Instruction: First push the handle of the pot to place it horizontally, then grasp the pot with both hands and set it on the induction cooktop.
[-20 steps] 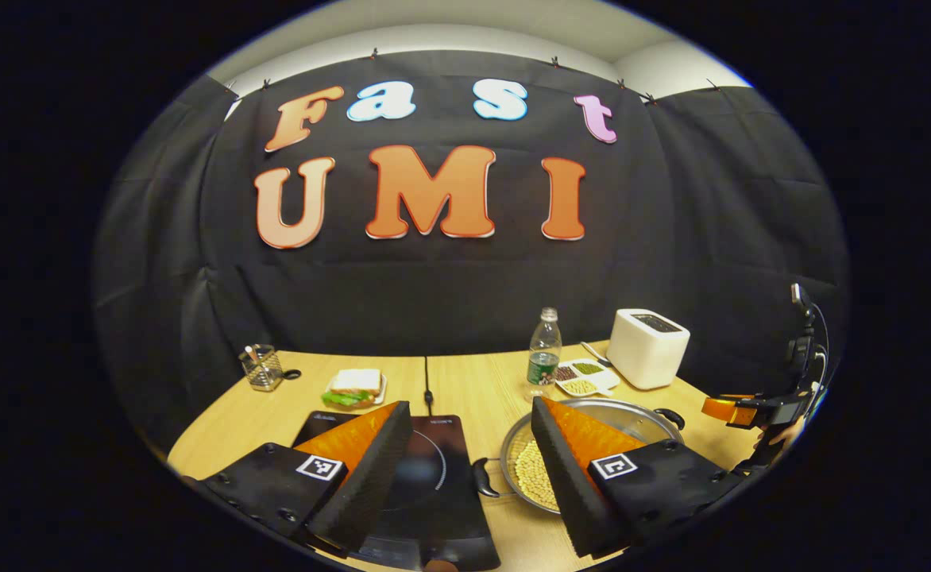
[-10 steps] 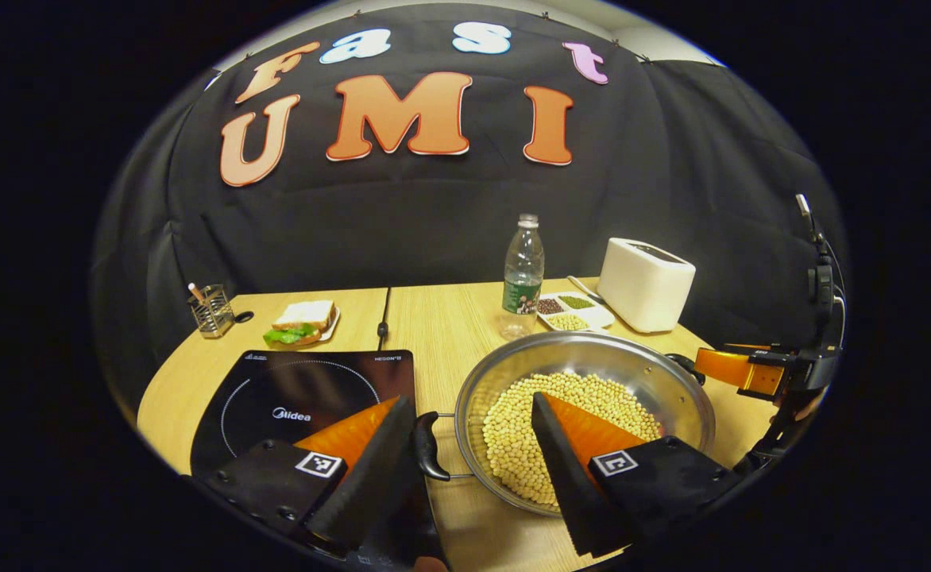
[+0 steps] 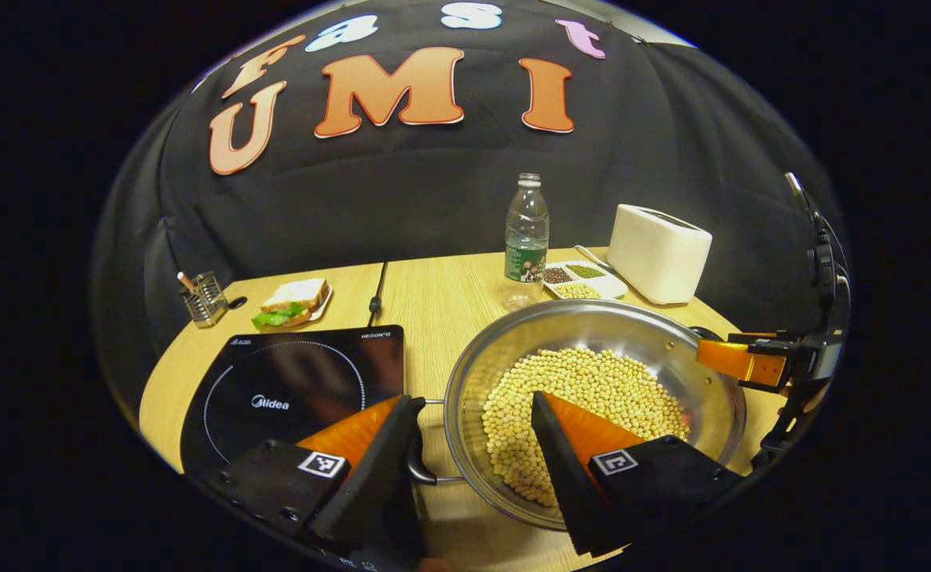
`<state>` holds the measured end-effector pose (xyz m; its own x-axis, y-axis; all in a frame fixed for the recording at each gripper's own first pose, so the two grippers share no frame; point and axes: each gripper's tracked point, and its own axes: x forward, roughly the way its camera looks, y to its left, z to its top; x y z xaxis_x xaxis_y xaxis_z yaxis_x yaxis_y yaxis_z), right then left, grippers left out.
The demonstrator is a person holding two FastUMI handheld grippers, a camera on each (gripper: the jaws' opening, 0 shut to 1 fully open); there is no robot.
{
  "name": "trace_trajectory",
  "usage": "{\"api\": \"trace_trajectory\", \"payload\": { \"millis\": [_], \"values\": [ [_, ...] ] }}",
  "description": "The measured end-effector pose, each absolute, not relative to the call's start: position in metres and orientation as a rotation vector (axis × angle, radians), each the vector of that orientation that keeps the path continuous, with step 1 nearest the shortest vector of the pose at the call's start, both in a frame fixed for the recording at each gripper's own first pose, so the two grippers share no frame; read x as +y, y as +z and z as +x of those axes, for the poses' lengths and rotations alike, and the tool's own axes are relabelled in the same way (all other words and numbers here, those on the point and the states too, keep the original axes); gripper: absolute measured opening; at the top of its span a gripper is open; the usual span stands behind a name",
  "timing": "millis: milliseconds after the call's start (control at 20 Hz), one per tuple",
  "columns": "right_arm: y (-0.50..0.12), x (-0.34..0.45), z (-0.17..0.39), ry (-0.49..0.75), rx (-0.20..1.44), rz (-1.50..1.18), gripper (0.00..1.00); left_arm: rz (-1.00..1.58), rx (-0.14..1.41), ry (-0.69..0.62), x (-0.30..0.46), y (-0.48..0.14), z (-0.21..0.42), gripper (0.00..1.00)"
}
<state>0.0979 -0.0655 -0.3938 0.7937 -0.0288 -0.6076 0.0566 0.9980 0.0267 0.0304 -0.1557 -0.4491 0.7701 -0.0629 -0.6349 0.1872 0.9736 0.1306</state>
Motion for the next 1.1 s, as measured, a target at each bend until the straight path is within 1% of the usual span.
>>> {"api": "trace_trajectory", "payload": {
  "millis": [50, 150, 200, 350, 400, 450, 500, 550, 600, 650, 700, 750, 850, 900, 950, 1000, 1050, 1100],
  "values": [
    [-0.396, -0.067, 0.098, -0.047, 0.661, 0.039, 0.94, 0.205, 0.681, -0.14, -0.158, -0.449, 0.031, 1.0],
    [-0.402, -0.065, 0.1, -0.044, 0.677, 0.034, 0.94, 0.197, 0.709, -0.172, -0.169, -0.453, 0.026, 0.94],
    [-0.406, -0.064, 0.1, -0.041, 0.688, 0.035, 0.94, 0.176, 0.743, -0.181, -0.175, -0.461, 0.023, 0.96],
    [-0.412, -0.061, 0.1, -0.032, 0.706, 0.045, 0.94, 0.203, 0.746, -0.168, -0.172, -0.46, 0.025, 1.0],
    [-0.415, -0.059, 0.1, -0.025, 0.712, 0.05, 0.94, 0.212, 0.742, -0.169, -0.173, -0.46, 0.027, 0.93],
    [-0.417, -0.058, 0.101, -0.019, 0.72, 0.057, 0.93, 0.224, 0.745, -0.167, -0.173, -0.462, 0.028, 0.99],
    [-0.42, -0.058, 0.1, -0.019, 0.729, 0.06, 0.93, 0.239, 0.747, -0.168, -0.173, -0.462, 0.029, 0.94],
    [-0.421, -0.056, 0.1, -0.008, 0.735, 0.073, 0.9, 0.253, 0.749, -0.168, -0.174, -0.464, 0.029, 0.99],
    [-0.421, -0.051, 0.099, 0.007, 0.741, 0.092, 0.88, 0.268, 0.748, -0.169, -0.173, -0.464, 0.03, 0.98],
    [-0.422, -0.046, 0.099, 0.022, 0.746, 0.111, 0.81, 0.283, 0.75, -0.163, -0.172, -0.467, 0.031, 0.98],
    [-0.423, -0.044, 0.098, 0.022, 0.755, 0.122, 0.75, 0.299, 0.744, -0.154, -0.169, -0.466, 0.033, 0.93],
    [-0.423, -0.045, 0.101, 0.01, 0.752, 0.13, 0.59, 0.311, 0.745, -0.135, -0.162, -0.465, 0.034, 0.9],
    [-0.425, -0.044, 0.101, -0.003, 0.761, 0.153, 0.54, 0.312, 0.727, -0.082, -0.147, -0.464, 0.04, 0.7],
    [-0.424, -0.044, 0.102, -0.013, 0.761, 0.182, 0.52, 0.284, 0.729, -0.076, -0.145, -0.464, 0.041, 0.54],
    [-0.423, -0.043, 0.104, -0.019, 0.759, 0.22, 0.47, 0.265, 0.726, -0.093, -0.147, -0.463, 0.04, 0.39],
    [-0.425, -0.041, 0.102, -0.021, 0.767, 0.274, 0.44, 0.252, 0.73, -0.105, -0.147, -0.459, 0.037, 0.23],
    [-0.425, -0.039, 0.101, -0.024, 0.773, 0.335, 0.37, 0.245, 0.73, -0.11, -0.145, -0.46, 0.036, 0.23],
    [-0.427, -0.036, 0.102, -0.022, 0.774, 0.368, 0.33, 0.252, 0.732, -0.11, -0.145, -0.46, 0.039, 0.23]
  ]
}}
